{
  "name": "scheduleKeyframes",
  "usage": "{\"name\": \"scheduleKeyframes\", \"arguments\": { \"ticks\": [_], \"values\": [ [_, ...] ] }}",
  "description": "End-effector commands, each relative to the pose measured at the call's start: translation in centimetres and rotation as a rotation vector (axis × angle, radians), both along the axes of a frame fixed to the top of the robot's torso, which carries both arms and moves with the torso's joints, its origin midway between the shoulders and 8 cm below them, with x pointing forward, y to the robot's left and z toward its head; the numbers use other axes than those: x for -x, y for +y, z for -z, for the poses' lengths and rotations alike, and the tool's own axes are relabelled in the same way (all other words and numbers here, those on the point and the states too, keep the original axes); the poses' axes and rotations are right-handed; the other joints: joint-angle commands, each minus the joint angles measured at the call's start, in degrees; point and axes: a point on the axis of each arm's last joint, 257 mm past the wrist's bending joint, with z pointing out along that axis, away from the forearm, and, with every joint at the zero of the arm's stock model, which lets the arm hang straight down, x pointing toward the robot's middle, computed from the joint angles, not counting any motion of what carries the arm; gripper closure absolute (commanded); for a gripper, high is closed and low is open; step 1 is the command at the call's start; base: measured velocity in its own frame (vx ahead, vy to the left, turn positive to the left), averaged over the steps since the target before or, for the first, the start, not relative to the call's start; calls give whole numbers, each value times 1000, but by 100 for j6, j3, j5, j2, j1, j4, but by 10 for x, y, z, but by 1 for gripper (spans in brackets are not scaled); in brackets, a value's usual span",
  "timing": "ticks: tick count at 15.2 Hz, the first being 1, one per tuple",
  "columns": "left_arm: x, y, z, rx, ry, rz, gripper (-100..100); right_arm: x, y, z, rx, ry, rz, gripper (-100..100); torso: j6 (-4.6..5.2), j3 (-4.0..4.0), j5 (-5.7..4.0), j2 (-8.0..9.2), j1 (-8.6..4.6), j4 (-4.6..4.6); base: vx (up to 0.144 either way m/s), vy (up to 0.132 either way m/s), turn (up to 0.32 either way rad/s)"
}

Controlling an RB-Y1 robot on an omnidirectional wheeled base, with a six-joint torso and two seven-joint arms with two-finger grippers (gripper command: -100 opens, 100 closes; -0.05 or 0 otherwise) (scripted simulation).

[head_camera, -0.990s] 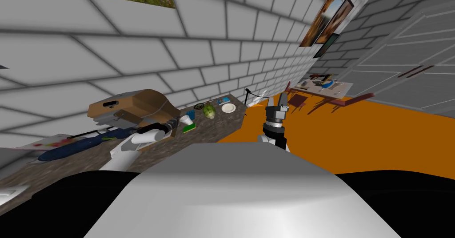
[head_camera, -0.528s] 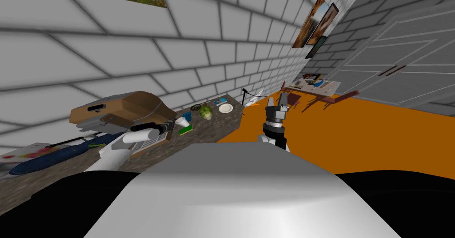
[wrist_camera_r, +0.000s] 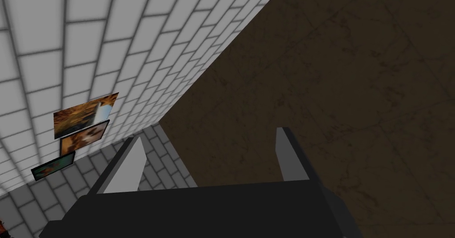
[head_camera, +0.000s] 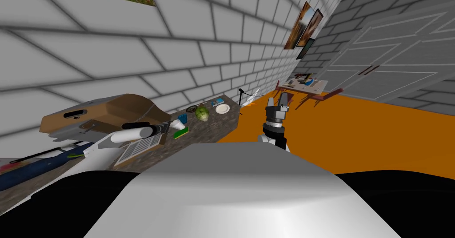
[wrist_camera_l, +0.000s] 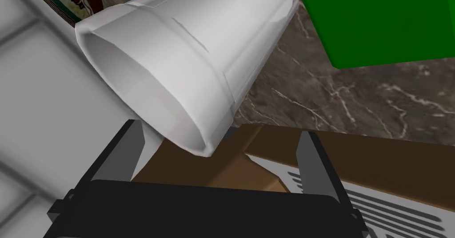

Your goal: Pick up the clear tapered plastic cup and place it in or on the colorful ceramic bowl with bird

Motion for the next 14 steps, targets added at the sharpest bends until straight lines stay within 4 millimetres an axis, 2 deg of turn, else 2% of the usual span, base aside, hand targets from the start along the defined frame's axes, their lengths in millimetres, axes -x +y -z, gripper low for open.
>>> {"name": "scheduleKeyframes", "arguments": {
  "ticks": [1,2,6,8,9,14],
  "values": [
    [6,3,1,8,27,-12,-100,0,0,0,0,0,0,0,0,0,0,0,0,0,5,-25,-25],
    [16,12,0,21,60,-36,-100,0,0,0,0,0,0,0,-3,1,1,1,3,0,8,-32,-89],
    [36,26,-2,53,133,-85,-100,0,0,0,0,0,0,0,-1,-1,0,-2,1,0,13,-34,-122],
    [41,25,0,59,152,-88,-100,0,0,0,0,0,0,0,-1,-2,0,-3,1,-1,12,-26,-66],
    [50,30,-1,76,184,-110,-100,0,0,0,0,0,0,0,-3,-1,1,-1,4,0,11,-24,-76],
    [70,36,-3,113,250,-149,-100,0,0,0,0,0,0,0,0,0,1,-1,7,0,11,-20,-90]
  ]
}}
